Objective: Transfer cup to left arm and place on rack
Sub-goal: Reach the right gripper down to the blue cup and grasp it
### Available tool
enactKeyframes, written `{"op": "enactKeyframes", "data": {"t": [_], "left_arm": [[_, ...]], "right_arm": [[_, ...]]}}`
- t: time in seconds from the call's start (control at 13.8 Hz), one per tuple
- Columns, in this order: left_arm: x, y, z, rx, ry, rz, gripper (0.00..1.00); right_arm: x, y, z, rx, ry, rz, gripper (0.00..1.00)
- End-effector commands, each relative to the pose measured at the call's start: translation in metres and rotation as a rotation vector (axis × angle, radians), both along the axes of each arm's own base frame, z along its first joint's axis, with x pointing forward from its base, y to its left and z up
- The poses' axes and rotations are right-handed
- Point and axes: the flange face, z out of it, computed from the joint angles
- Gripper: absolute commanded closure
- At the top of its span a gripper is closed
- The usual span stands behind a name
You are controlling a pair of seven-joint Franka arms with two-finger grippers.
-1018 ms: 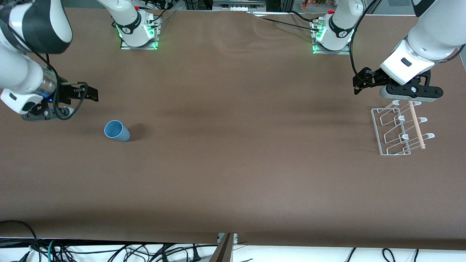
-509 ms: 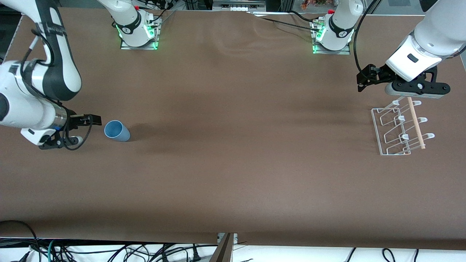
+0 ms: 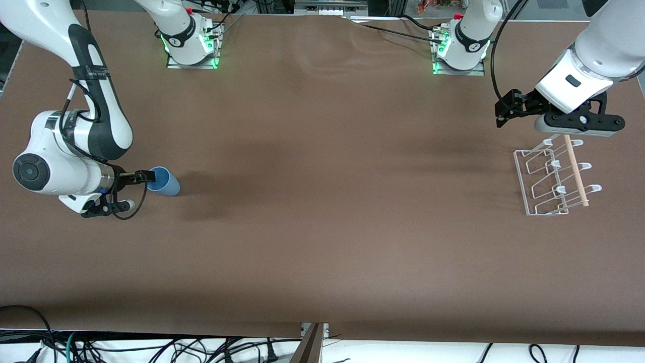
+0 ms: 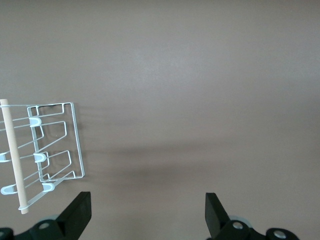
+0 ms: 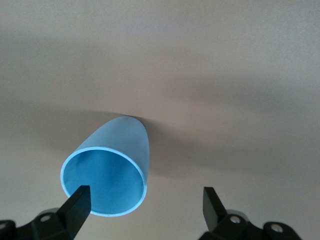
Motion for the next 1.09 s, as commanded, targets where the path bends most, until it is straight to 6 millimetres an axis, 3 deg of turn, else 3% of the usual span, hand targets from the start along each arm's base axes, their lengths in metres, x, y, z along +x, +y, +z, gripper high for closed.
{"op": "enactKeyframes", "data": {"t": [0.0,0.29,0.36,0.51,0.58,0.65,1.02], "left_arm": [[0.001,0.005,0.006,0.011,0.002,0.009,0.00],[0.002,0.003,0.004,0.012,0.001,0.006,0.00],[0.002,0.003,0.004,0.012,0.001,0.006,0.00],[0.002,0.003,0.004,0.012,0.001,0.004,0.00],[0.002,0.003,0.004,0.012,0.001,0.004,0.00],[0.002,0.003,0.004,0.012,0.001,0.004,0.00],[0.002,0.003,0.005,0.012,0.000,0.003,0.00]], "right_arm": [[0.001,0.002,-0.013,-0.004,0.003,0.023,0.01],[-0.002,0.005,-0.033,-0.004,0.035,0.029,0.02],[-0.003,0.005,-0.037,-0.004,0.043,0.030,0.06],[-0.004,0.008,-0.041,-0.003,0.052,0.033,0.52],[-0.005,0.010,-0.043,-0.003,0.057,0.036,0.81],[-0.005,0.009,-0.042,-0.005,0.057,0.032,1.00],[-0.003,0.013,-0.040,-0.006,0.053,0.026,1.00]]}}
